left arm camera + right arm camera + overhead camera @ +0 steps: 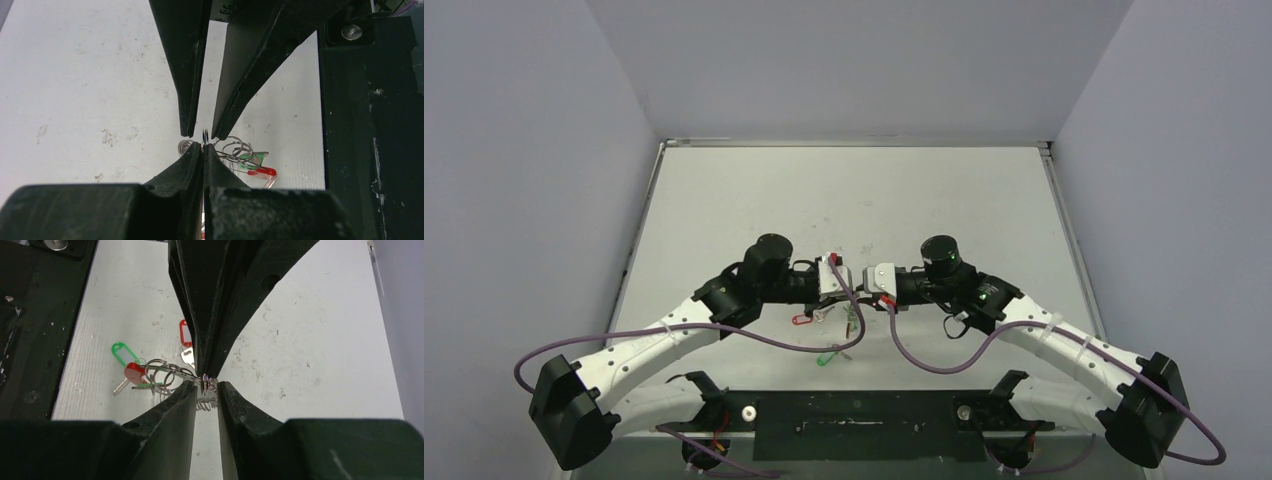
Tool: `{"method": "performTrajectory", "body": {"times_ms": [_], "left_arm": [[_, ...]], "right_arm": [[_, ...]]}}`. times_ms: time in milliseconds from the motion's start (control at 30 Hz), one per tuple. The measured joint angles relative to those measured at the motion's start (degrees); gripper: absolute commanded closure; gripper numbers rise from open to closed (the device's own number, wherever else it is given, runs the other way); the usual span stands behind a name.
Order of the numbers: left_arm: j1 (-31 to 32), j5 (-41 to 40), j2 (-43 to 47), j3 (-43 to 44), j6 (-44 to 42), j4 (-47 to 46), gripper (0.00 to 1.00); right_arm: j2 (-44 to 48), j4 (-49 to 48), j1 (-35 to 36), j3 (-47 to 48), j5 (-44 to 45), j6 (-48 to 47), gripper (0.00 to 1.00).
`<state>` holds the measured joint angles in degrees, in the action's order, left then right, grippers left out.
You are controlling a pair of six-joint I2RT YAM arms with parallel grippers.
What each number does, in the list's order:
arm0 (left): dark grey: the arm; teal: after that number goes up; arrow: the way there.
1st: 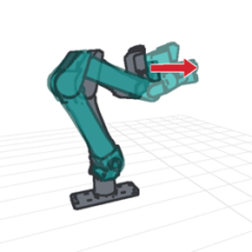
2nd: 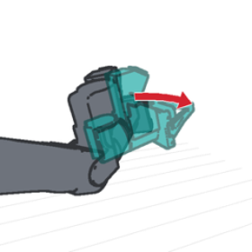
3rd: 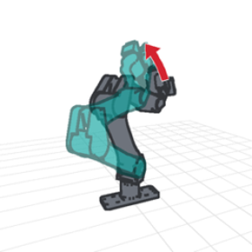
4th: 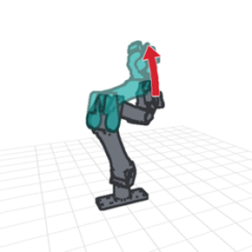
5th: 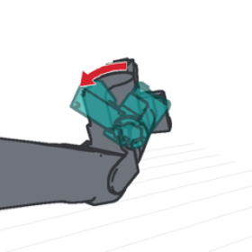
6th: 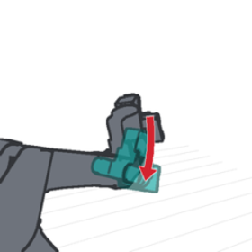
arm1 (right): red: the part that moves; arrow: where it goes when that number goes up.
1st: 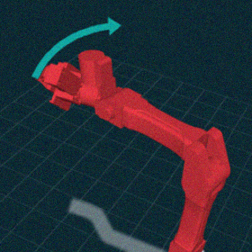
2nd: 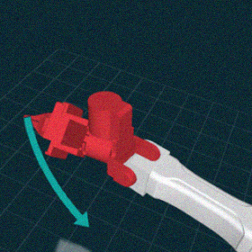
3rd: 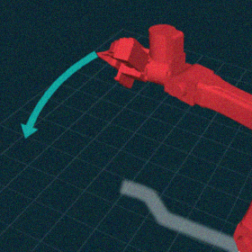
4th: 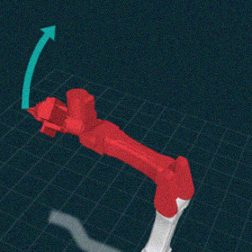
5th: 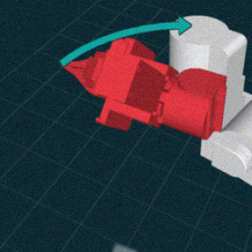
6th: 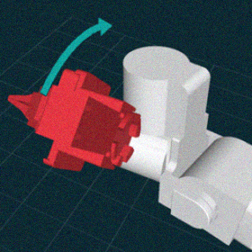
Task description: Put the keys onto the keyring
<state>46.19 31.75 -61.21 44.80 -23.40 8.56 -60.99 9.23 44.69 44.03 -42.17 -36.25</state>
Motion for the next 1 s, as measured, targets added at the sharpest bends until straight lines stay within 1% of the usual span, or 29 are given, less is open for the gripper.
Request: {"method": "performTrajectory", "body": {"times_ms": [100, 167, 300, 533, 567, 600, 633, 700, 767, 800, 900, 933, 1000], "left_arm": [[0.2, 0.0, 0.0, 0.0, 0.0, 0.0, 1.00], [0.3, 0.0, 0.0, 0.0, 0.0, 0.0, 1.00], [0.4, 0.0, 0.0, 0.0, 0.0, 0.0, 1.00], [0.5, -0.3, 0.0, 0.0, 0.0, 0.3, 1.00], [0.6, -0.3, 0.0, 0.0, 0.0, 0.3, 0.96], [0.6, -0.4, 0.0, 0.0, 0.0, 0.3, 0.85], [0.6, -0.6, 0.1, 0.0, 0.0, 0.3, 0.75], [0.6, -1.1, 0.5, -0.1, 0.0, -0.2, 0.62], [0.7, -2.0, 1.7, -0.8, 0.5, -1.7, 0.53], [0.7, -2.7, 2.7, -1.6, 1.0, -2.8, 0.51], [0.7, -4.7, 6.6, -5.5, 2.6, -6.4, 0.50], [0.7, -5.2, 7.9, -6.9, 3.3, -7.7, 0.50], [0.7, -6.0, 10.2, -9.6, 4.3, -10.0, 0.54]], "right_arm": [[-1.1, 0.1, 0.0, 0.0, 0.0, -0.2, 0.79], [-1.7, 0.2, 0.0, 0.0, 0.0, -0.2, 0.83], [-2.3, 0.3, 0.0, 0.0, 0.0, -0.3, 0.99], [-2.4, 0.3, 0.0, 0.0, 0.0, 0.2, 1.00], [-2.4, 0.2, 0.0, 0.0, 0.0, 0.7, 1.00], [-2.4, 0.1, 0.0, 0.0, 0.0, 1.2, 1.00], [-2.4, -0.2, 0.0, 0.0, 0.0, 2.0, 1.00], [-2.4, -1.4, 0.0, -0.1, 0.2, 3.7, 1.00], [-2.2, -4.9, 0.0, -1.4, 0.5, 6.1, 1.00], [-2.0, -7.2, 0.0, -2.7, 0.7, 7.8, 1.00], [-0.9, -12.9, 0.0, -6.3, 1.5, 12.1, 1.00], [-0.3, -14.8, 0.0, -7.6, 1.7, 13.8, 1.00], [0.6, -18.8, 0.0, -9.7, 2.0, 16.7, 1.00]]}}
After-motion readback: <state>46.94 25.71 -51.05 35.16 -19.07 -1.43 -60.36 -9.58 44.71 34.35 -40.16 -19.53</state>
